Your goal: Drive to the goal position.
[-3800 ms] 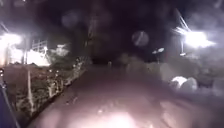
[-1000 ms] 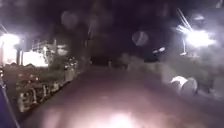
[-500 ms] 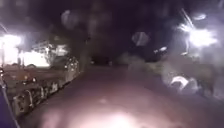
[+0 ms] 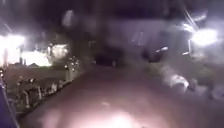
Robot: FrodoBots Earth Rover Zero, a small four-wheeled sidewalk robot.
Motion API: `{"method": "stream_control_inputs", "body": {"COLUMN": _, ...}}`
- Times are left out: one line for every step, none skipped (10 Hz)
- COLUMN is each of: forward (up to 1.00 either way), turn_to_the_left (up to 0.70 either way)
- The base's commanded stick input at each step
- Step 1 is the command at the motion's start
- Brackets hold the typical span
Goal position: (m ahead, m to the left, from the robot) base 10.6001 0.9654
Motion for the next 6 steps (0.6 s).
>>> {"method": "stream_control_inputs", "body": {"forward": 0.3, "turn_to_the_left": 0.0}}
{"method": "stream_control_inputs", "body": {"forward": 0.3, "turn_to_the_left": 0.0}}
{"method": "stream_control_inputs", "body": {"forward": 0.3, "turn_to_the_left": 0.0}}
{"method": "stream_control_inputs", "body": {"forward": 0.3, "turn_to_the_left": 0.0}}
{"method": "stream_control_inputs", "body": {"forward": 0.3, "turn_to_the_left": 0.0}}
{"method": "stream_control_inputs", "body": {"forward": 0.3, "turn_to_the_left": 0.0}}
